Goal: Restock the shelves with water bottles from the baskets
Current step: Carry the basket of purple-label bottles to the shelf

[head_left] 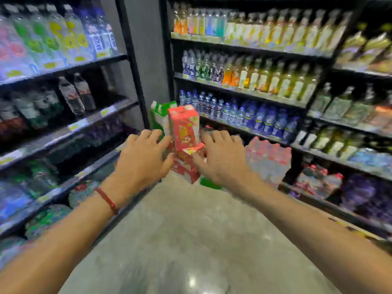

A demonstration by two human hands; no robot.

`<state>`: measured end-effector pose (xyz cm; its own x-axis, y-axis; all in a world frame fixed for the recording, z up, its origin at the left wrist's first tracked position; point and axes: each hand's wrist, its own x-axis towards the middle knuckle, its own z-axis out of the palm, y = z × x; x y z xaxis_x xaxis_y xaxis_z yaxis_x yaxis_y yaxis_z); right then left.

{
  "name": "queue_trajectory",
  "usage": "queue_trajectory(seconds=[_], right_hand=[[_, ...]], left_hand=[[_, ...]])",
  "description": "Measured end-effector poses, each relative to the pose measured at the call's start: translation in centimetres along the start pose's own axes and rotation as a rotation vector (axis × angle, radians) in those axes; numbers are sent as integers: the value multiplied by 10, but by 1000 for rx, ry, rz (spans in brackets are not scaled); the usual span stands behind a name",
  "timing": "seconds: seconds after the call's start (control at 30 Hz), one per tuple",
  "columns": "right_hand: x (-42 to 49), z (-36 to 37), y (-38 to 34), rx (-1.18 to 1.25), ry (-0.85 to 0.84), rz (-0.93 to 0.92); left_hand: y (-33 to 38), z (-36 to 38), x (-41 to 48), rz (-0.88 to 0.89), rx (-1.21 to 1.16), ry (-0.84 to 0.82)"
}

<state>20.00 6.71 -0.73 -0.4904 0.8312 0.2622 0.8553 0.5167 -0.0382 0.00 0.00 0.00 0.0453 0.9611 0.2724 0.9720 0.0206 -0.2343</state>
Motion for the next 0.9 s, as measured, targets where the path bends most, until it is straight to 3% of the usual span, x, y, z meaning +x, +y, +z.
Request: queue_trajectory(seconds=[0.23, 0.53, 0.9], right_hand=[[-90, 32, 44, -63, -48, 338], [-186, 74, 142, -113, -81, 675], [-233, 105, 346, -163, -123, 913]], left_hand=[[76, 41, 24, 368, -136, 23], [235, 76, 64, 737, -243, -21], [456, 104, 181, 1005, -192, -91]])
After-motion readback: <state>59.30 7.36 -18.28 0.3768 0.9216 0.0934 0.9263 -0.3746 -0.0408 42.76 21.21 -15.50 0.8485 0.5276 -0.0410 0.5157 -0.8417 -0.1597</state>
